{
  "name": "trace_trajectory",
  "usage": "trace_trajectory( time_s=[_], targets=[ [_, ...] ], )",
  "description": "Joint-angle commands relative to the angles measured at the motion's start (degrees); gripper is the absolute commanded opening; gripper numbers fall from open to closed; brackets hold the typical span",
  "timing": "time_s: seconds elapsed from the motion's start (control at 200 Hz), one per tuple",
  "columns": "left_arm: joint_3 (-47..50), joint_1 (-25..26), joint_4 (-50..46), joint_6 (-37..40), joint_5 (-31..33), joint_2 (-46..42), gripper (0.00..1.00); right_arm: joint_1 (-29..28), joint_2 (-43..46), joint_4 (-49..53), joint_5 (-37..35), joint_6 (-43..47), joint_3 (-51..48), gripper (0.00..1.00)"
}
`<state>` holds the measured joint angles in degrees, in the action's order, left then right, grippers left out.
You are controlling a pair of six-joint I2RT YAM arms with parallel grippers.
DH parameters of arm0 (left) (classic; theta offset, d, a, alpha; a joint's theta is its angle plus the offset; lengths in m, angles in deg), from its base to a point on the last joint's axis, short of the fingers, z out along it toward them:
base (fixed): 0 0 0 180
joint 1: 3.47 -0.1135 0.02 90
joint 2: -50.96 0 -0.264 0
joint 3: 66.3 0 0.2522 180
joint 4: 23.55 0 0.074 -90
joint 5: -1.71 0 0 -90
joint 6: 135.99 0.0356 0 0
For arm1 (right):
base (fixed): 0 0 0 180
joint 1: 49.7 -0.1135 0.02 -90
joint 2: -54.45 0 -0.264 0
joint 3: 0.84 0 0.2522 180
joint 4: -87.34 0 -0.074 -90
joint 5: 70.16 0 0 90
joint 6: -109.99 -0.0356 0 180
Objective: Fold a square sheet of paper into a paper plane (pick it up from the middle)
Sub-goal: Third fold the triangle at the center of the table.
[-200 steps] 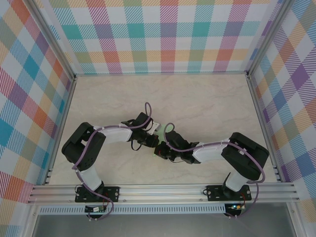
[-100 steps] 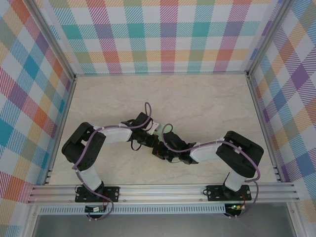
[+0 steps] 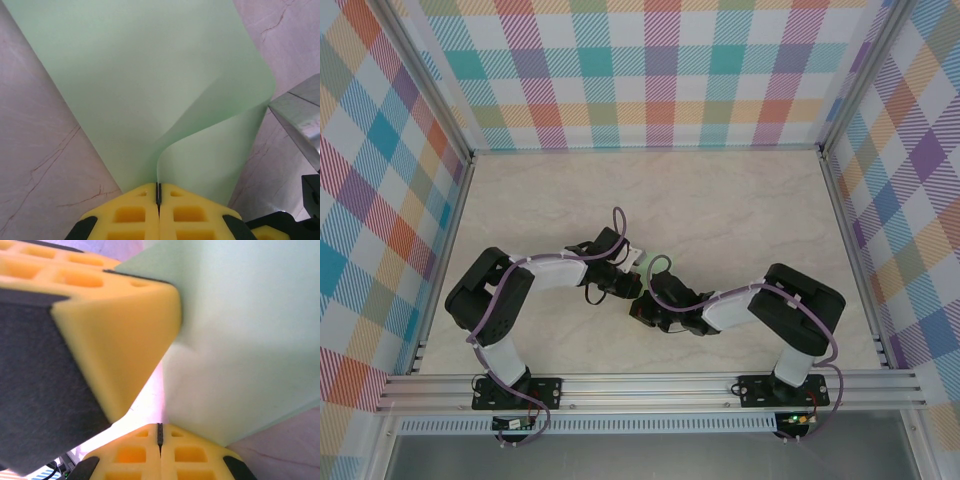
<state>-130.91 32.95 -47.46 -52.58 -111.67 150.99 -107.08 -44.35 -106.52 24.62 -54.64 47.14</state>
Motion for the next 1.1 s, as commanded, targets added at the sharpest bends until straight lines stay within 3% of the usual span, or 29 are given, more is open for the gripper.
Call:
trace_trajectory(
  time_s=[0.0,0.38,0.82,1.095],
  targets=[
    [1.2,-0.2,-3.8,0.8,0.7,3.1,0.05,-0.7,-0.7,0.2,-1.4,-1.2,-1.3,0.02],
    [1.0,-0.2,-3.8,1.0,0.5,3.4,0.05,-1.0,3.5,0.1,-0.9,1.2,-0.5,0.04],
    [0.9,-0.2,-3.9,1.1,0.3,3.7,0.05,-2.1,-2.1,-0.7,-2.1,-2.6,-2.2,0.04],
    [0.9,-0.2,-3.9,1.0,0.1,4.0,0.05,-0.9,8.4,5.4,-2.0,3.5,-1.4,0.07]
  ],
)
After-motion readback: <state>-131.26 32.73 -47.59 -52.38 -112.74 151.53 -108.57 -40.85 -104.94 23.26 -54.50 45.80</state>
